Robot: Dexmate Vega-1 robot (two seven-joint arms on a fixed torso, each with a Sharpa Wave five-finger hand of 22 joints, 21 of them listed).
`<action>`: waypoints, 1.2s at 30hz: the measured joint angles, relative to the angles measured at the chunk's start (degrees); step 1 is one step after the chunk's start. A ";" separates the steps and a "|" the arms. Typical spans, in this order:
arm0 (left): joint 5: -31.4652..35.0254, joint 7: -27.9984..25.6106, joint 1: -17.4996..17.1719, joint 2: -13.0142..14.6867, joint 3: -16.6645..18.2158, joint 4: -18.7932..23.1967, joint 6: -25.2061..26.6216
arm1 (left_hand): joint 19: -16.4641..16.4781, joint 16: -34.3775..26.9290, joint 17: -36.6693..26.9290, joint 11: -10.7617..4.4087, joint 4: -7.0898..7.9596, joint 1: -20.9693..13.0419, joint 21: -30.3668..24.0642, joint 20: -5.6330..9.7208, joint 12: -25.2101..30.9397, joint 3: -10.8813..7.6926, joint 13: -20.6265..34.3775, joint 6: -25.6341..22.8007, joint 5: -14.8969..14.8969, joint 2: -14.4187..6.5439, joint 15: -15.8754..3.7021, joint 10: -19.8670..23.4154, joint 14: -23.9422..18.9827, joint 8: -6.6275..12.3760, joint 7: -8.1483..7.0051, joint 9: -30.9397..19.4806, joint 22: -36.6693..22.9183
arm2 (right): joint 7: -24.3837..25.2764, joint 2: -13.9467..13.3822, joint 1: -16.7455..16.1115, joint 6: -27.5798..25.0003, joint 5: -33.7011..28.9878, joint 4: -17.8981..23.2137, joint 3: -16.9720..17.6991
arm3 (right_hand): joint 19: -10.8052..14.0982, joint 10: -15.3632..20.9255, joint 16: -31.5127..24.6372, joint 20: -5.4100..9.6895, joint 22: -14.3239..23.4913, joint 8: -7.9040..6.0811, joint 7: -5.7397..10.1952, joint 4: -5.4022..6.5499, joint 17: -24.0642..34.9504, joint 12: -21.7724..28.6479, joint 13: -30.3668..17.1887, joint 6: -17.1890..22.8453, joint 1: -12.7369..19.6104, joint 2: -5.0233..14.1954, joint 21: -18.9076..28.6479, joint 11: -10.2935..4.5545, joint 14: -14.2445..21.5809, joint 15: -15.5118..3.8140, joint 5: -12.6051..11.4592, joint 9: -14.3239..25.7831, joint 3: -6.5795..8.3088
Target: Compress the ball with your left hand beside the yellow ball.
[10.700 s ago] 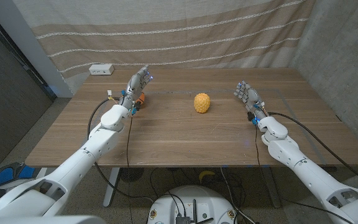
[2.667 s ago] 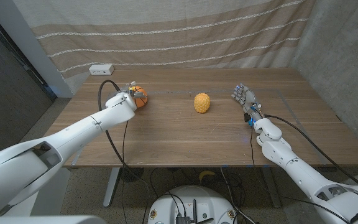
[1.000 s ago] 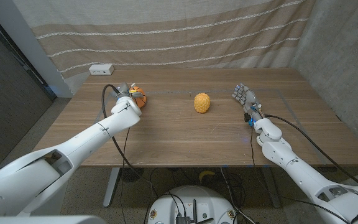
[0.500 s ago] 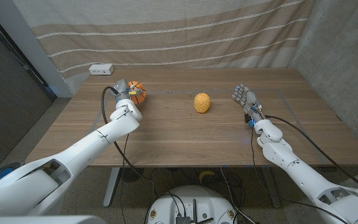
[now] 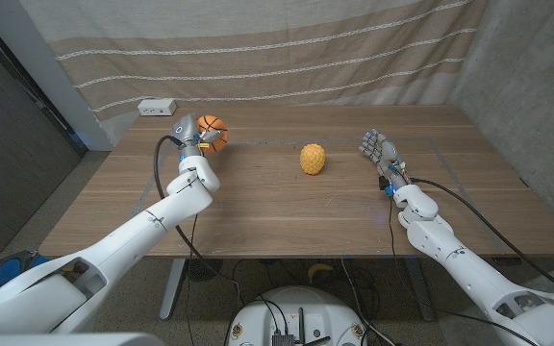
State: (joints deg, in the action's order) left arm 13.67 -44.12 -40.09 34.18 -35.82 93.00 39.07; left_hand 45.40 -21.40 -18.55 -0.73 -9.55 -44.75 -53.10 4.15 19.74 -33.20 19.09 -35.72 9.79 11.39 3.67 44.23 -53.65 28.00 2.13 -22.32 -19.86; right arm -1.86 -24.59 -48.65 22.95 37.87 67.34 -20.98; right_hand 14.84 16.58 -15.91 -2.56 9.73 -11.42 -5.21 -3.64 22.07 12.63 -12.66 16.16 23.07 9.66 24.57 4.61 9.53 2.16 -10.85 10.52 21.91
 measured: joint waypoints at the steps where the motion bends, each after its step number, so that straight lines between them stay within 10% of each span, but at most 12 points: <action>1: 0.07 -0.23 -0.77 0.03 0.65 0.17 -0.54 | -0.10 -0.06 -0.04 0.00 0.00 0.00 -0.24 0.10 0.00 0.00 0.09 0.00 0.00 0.00 0.00 0.00 0.00 0.00 0.00 -0.04 -0.01 | 0.03 -0.01 -0.02 0.00 0.00 0.02 0.00 | 0.00 0.00 0.00 0.00 0.00 0.02 0.00 0.00 0.00 0.00 0.00 0.00 0.00 0.00 0.00 0.00 0.00 0.00 0.00 0.00 0.00; 36: -11.47 1.71 -9.90 -1.16 12.56 4.11 -25.93 | -1.21 -0.98 -2.22 -0.01 -0.14 -0.68 -4.62 0.47 0.44 0.40 3.66 0.15 0.20 0.68 -0.23 0.00 -0.18 1.07 -0.15 -2.19 -1.15 | 0.93 -0.63 -0.41 1.13 -1.08 1.58 0.24 | -0.01 0.00 0.00 0.00 0.00 0.23 0.00 -0.24 -0.30 0.00 0.01 0.00 -0.53 0.53 -0.65 0.00 0.00 0.00 0.00 0.00 0.24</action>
State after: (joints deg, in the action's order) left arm 2.20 -42.41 -49.99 33.02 -23.26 97.11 13.15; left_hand 44.19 -22.38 -20.77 -0.74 -9.70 -45.43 -57.72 4.62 20.18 -32.80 22.76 -35.57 9.99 12.07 3.43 44.23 -53.84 29.06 1.98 -24.51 -21.01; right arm -0.93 -25.21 -49.06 24.08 36.78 68.92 -20.74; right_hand 14.83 16.58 -15.91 -2.56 9.73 -11.19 -5.21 -3.87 21.77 12.63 -12.65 16.15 22.55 10.20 23.92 4.60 9.53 2.16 -10.85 10.51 22.15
